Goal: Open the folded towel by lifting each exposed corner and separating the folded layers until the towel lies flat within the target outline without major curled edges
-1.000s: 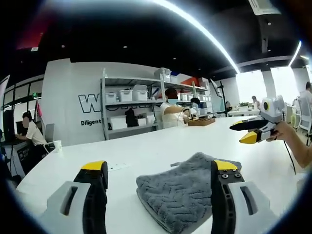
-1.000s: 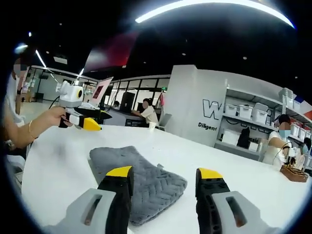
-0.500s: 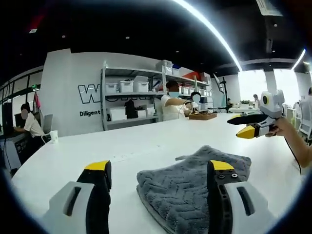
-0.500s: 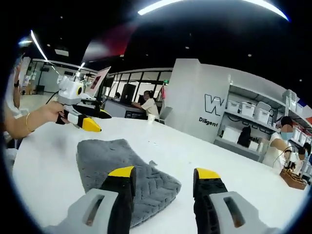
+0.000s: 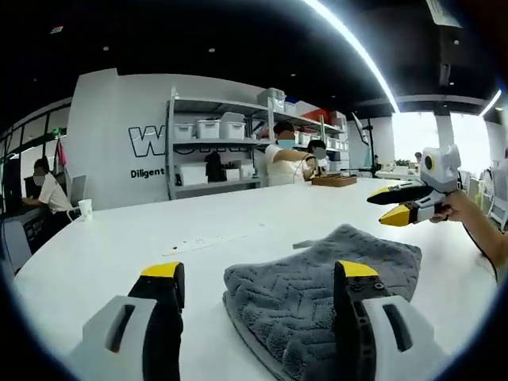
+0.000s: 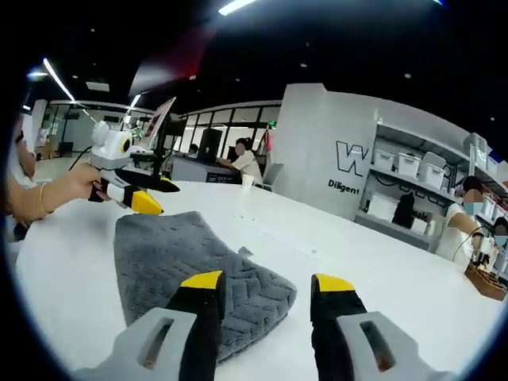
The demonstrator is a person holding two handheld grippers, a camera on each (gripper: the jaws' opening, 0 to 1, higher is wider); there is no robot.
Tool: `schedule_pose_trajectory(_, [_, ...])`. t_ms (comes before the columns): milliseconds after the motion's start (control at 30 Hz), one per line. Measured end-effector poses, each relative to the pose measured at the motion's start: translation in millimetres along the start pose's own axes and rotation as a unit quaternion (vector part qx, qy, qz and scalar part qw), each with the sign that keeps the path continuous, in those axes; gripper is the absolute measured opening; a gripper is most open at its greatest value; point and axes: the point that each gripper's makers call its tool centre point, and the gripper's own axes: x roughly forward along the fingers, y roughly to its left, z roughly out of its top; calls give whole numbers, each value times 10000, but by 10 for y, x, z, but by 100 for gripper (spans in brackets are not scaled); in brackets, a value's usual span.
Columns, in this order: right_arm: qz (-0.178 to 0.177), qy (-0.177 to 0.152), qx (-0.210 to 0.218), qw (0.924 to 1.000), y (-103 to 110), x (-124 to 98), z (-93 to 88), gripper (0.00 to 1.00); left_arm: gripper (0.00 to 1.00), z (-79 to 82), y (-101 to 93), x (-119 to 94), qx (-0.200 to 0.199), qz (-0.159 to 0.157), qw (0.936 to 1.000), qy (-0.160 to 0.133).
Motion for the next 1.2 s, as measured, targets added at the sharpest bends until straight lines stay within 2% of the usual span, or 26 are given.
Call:
schedule_pose_trajectory(100, [2,90,57,9999,-15,20,-64,38,72,-95,-11,33,-19,26,9999,101])
schedule_pose_trajectory(267, [22,157,118,9998,-5,45,-137,37,70,-107,-106,69,137,-159,9998,38])
schedule_pose_trajectory(300, [51,134,239,9996,14,55,-156,36,70,-136,-111,84,148,-172,9997,61])
schedule_pose_trajectory(400, [178,153,524,9984,65,63,-217,32,67,-200,-100,93,13,-194,9998,100])
schedule_pose_trajectory(633, [150,185,571,9981,50,94,-264,30,62,-334,-106,126,-298,-279,9989,210])
schedule_pose_trajectory(967, [166,204,686,9973,39,115,-308,29,58,-401,-113,142,-774,-385,9960,210])
schedule_pose_trajectory(1100, [78,263,721,9970,-7,142,-382,31,58,-410,-107,150,-897,-403,9950,202])
schedule_pose_trajectory(1200, [119,325,912,9952,11,142,-451,29,57,-409,-118,150,-894,-420,9949,196])
